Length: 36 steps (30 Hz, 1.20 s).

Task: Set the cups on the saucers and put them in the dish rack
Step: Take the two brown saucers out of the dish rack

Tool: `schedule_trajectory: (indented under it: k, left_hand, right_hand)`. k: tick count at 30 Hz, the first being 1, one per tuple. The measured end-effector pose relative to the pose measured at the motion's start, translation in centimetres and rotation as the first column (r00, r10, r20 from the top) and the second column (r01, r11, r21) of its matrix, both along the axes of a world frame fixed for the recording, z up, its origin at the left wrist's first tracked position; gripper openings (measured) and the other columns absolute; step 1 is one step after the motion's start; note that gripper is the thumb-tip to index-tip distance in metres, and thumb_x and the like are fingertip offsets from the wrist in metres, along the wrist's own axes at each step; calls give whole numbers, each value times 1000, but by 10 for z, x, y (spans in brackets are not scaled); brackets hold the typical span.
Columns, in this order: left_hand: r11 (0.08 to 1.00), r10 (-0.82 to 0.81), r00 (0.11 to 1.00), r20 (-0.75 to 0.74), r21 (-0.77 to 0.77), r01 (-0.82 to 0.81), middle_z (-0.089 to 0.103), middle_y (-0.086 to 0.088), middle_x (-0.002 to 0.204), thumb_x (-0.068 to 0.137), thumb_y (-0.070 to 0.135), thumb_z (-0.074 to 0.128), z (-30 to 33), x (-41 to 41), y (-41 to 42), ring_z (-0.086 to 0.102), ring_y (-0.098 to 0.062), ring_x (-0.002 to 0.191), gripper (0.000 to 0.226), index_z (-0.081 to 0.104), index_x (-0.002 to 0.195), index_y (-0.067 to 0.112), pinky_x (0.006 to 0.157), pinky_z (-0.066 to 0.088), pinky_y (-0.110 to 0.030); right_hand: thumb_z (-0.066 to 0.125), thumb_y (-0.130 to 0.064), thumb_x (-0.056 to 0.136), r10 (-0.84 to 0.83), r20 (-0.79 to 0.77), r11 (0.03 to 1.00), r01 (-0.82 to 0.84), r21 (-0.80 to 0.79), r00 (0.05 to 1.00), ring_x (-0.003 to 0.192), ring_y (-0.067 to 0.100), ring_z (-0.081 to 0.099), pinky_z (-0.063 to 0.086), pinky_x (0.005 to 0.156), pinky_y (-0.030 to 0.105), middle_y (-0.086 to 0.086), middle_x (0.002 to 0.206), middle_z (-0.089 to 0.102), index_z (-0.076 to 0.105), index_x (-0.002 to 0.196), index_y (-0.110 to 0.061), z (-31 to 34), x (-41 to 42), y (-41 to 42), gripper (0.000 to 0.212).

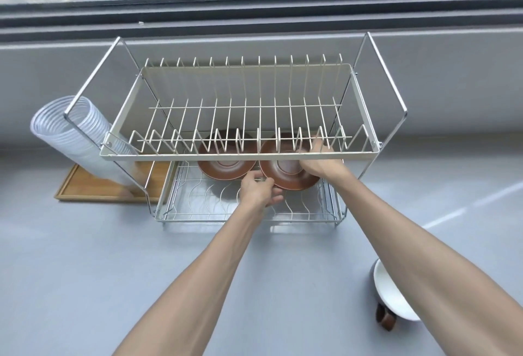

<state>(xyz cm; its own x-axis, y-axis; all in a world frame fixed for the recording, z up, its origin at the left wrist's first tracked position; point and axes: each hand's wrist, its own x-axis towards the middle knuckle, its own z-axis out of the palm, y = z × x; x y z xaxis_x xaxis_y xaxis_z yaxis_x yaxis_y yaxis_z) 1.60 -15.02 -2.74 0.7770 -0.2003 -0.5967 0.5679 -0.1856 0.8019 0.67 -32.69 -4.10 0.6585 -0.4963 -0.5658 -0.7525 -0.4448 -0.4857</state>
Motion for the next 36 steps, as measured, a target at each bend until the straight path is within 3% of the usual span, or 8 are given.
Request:
schedule_trajectory:
  k: [3,6,8,11,15,18,29,36]
  left_hand:
    - [1000,-7,1000,11,-17,7,66,-21,111,97,1,52,4,-10,13,67,-16,70,31,50,127,3,50,60,-21]
    - [1000,2,1000,26,-31,-1,64,-16,99,97,1,52,8,-23,28,66,-16,69,34,49,130,3,49,59,-21]
    - [999,4,1000,25,-46,-3,64,-12,89,97,1,51,10,-31,38,66,-16,67,33,50,129,4,50,60,-22]
    - [999,-16,999,36,-48,18,67,-12,87,96,2,51,17,-47,58,69,-14,61,28,52,124,8,55,61,-25]
    - [997,-48,997,60,-62,51,69,-16,90,95,4,53,24,-70,90,69,-25,75,25,56,120,6,60,62,-27]
    - [995,-75,994,77,-65,80,71,-17,88,95,6,55,26,-90,113,70,-27,79,22,57,117,5,61,62,-29]
    - [990,-137,983,123,-2,138,73,-11,87,94,18,61,13,-170,163,71,-22,74,21,61,114,13,68,63,-32]
    - [969,-247,963,110,40,244,74,-10,85,96,23,60,-4,-216,168,72,-18,71,15,62,110,17,64,60,-28]
  right_hand:
    - [40,-44,100,34,19,995,-32,-93,999,137,36,45,37,107,39,19,151,44,34,151,-5,36,-14,28,65]
    - [38,-43,102,28,92,980,-9,-197,995,139,42,39,36,108,43,28,148,44,35,148,2,49,-34,45,64]
    - [42,-41,101,-14,106,987,31,-160,994,138,43,38,36,108,44,32,145,44,39,143,4,50,-45,49,61]
    - [47,-45,97,-60,145,992,75,-102,988,139,42,37,35,110,45,31,150,35,25,153,-8,58,-68,63,71]
    - [43,-56,84,-50,181,995,64,-73,982,126,37,51,45,103,42,21,133,57,53,132,-16,58,-101,86,63]
    - [40,-60,75,-58,207,997,66,-35,977,121,36,55,49,98,44,18,123,63,57,126,-16,55,-131,105,70]
    - [49,-49,94,-188,208,982,183,44,960,127,34,49,41,104,42,15,137,49,41,143,-15,41,-238,165,60]
    - [51,-49,93,-300,200,954,288,89,933,130,30,48,42,105,42,13,139,51,42,143,-14,22,-308,181,62]
